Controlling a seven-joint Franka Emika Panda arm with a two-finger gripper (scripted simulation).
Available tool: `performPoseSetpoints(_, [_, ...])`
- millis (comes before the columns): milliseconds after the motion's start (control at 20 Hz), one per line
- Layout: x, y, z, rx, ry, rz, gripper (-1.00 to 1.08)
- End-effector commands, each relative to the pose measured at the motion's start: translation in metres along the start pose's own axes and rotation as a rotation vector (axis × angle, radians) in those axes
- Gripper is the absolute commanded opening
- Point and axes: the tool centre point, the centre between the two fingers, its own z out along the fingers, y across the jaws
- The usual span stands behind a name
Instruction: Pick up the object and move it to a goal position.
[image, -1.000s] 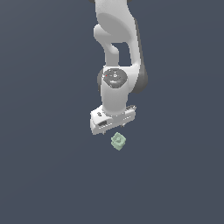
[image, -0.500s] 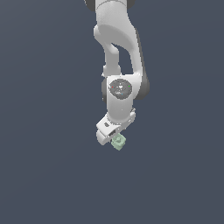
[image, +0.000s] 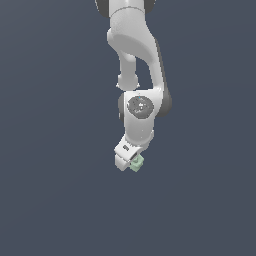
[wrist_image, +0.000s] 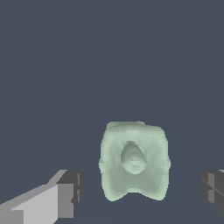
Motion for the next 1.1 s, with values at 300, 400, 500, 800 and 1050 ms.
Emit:
performPoseSetpoints(300, [0.000, 0.000, 0.007, 0.000, 0.000, -0.009, 1.00])
performPoseSetpoints(400, [0.000, 0.000, 0.016, 0.000, 0.000, -0.010, 1.00])
performPoseSetpoints(500, [0.000, -0.001, 0.027, 0.000, 0.000, -0.011, 1.00])
performPoseSetpoints(800, [0.000, -0.001, 0.050, 0.000, 0.001, -0.014, 1.00])
performPoseSetpoints(1050, [0.001, 0.000, 0.051, 0.000, 0.001, -0.014, -1.00])
